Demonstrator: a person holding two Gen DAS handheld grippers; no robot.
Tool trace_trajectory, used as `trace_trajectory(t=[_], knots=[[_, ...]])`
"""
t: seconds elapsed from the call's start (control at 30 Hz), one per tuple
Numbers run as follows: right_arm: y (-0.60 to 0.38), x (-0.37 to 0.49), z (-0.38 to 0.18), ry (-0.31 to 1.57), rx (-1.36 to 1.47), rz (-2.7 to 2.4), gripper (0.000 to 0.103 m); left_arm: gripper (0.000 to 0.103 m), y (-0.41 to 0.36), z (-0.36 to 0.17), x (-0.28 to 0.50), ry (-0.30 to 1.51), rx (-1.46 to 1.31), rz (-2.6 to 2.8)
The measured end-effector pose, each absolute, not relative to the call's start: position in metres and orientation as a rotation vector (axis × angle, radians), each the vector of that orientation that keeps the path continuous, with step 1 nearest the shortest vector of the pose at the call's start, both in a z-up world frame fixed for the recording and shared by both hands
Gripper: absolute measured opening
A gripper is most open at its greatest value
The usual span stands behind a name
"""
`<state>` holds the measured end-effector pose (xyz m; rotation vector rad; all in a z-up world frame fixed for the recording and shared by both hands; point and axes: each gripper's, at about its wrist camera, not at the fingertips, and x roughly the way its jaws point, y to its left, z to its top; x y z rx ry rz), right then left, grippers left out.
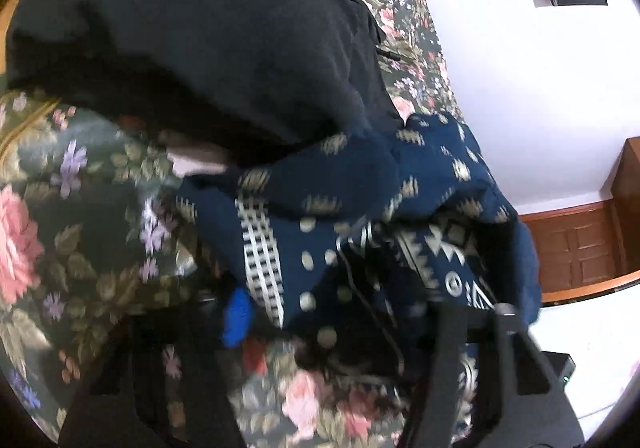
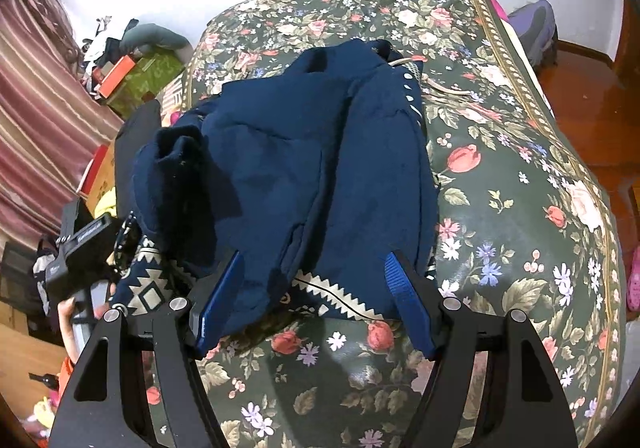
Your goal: Fold large clothes
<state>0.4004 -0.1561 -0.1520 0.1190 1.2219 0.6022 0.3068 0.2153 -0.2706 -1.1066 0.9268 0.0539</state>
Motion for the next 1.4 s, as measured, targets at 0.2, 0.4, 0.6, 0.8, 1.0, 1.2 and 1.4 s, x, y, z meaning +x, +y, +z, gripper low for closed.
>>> trace_trajectory(t=[0.2, 0.4, 0.6, 0.8, 1.0, 1.2, 1.4], knots=[[-0.162, 0.403, -0.153, 1.211, 0.129, 0.613, 0.069, 0.007, 0.194, -0.207, 0.331, 0.89, -0.777, 0.099], [-0.171, 0.41, -0.152, 1.194, 0.179, 0.612, 0.069, 0.002, 0.13, -0.099, 0.364, 0.734, -0.483, -0.066], [-0.186, 0.413, -0.147, 1.183, 0.217, 0.597, 0.069, 0.002, 0.056, -0.071, 0.43, 0.813, -0.448, -0.233], [-0.205, 0.409, -0.137, 1.17, 0.235, 0.593, 0.069, 0.006, 0.022, -0.128, 0.451, 1.018, -0.431, -0.239], [-0.203, 0.403, -0.127, 1.153, 0.188, 0.616, 0.069, 0.028, 0.008, -0.129, 0.438, 1.102, -0.329, -0.29], [-0.193, 0.401, -0.118, 1.144, 0.21, 0.649, 0.069, 0.056, 0.002, -0.066, 0.395, 0.953, -0.11, -0.288], [-0.169, 0.403, -0.102, 1.133, 0.264, 0.694, 0.07, 0.07, 0.043, -0.055, 0.358, 0.843, 0.02, -0.107]])
